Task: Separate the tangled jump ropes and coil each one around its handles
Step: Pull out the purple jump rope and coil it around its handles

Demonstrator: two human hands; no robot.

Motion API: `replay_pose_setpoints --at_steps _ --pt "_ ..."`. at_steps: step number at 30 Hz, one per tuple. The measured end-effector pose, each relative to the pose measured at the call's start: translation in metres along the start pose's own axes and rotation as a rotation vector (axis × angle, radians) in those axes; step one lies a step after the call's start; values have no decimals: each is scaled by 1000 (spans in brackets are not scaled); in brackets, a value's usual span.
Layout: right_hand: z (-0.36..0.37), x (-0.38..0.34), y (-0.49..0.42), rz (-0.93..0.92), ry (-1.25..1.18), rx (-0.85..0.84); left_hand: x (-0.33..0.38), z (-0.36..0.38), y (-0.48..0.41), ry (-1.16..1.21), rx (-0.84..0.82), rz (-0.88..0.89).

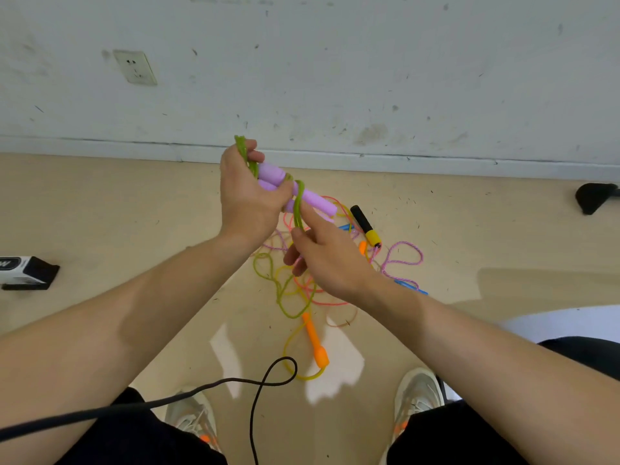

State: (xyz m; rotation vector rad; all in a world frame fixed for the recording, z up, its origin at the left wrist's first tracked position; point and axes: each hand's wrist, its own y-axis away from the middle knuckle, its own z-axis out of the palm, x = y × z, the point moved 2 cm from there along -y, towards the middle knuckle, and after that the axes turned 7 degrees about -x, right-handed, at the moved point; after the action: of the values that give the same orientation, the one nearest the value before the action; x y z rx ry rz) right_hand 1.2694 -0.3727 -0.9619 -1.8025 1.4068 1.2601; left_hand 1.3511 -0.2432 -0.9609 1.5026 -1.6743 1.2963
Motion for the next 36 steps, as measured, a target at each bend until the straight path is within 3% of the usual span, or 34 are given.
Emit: replay_pose_setpoints --at_steps 4,8,13,17,19,22,26,30,36 --pt "6 8 -4 -44 335 48 -9 4 -5 158 45 -224" --pt "8 10 -3 -31 506 66 -15 10 1 296 -17 -374" --pt "4 10 -4 -2 623 74 -15 12 2 255 -108 -420" --pt "8 9 -2 -51 726 46 -19 13 4 264 -71 -453" --pt "11 6 -1 -88 674 40 -18 12 2 275 -38 -464" --pt "17 3 4 -111 395 84 -12 9 -3 337 14 -490" --pt "8 13 1 41 122 -19 -3 6 -8 464 -2 -515" --pt "-16 23 -5 25 18 -155 1 -3 -10 539 -127 -550" --pt "-44 31 -7 52 115 -270 9 -16 -9 634 -412 -481"
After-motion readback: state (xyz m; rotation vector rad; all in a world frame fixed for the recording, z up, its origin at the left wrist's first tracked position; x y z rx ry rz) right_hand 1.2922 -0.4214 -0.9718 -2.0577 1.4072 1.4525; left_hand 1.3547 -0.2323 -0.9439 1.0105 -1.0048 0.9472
